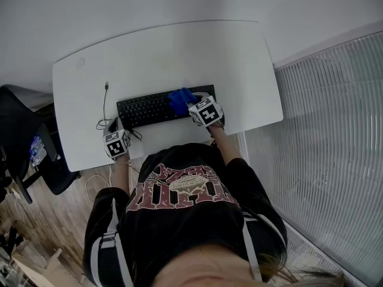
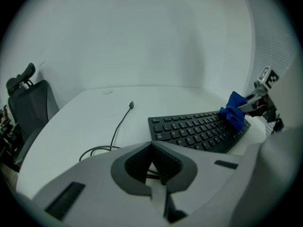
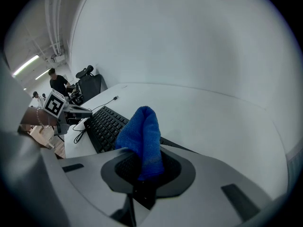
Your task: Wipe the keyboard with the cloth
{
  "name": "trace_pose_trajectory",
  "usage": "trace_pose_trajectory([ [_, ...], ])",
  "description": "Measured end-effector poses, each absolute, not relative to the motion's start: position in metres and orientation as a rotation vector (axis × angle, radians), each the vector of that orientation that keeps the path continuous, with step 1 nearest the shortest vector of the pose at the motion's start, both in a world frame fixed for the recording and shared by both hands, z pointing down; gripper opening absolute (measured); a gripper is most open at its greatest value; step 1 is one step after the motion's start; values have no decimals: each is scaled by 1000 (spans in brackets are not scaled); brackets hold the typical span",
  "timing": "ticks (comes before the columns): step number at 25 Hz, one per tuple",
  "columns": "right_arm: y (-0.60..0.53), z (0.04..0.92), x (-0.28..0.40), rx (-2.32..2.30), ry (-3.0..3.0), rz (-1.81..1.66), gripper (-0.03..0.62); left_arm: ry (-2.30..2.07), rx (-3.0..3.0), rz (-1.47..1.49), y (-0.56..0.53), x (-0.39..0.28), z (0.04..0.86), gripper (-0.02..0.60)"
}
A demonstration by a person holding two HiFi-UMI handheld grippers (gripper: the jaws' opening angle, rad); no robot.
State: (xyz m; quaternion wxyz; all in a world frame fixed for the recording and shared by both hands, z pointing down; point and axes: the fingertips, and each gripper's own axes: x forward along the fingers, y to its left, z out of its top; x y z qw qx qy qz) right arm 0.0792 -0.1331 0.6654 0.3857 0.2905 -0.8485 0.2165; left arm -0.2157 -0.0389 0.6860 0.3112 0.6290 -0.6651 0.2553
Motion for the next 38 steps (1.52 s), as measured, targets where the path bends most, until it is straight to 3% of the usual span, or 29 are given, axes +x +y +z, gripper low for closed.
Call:
trace_pose_trajectory([
  [31, -136, 674, 243, 1134, -2010, 728, 64, -1758, 1654, 668, -38, -216, 688, 32],
  [38, -135, 656, 239, 1152, -2041, 725, 64, -1755, 1666, 655, -39, -216, 685, 34],
])
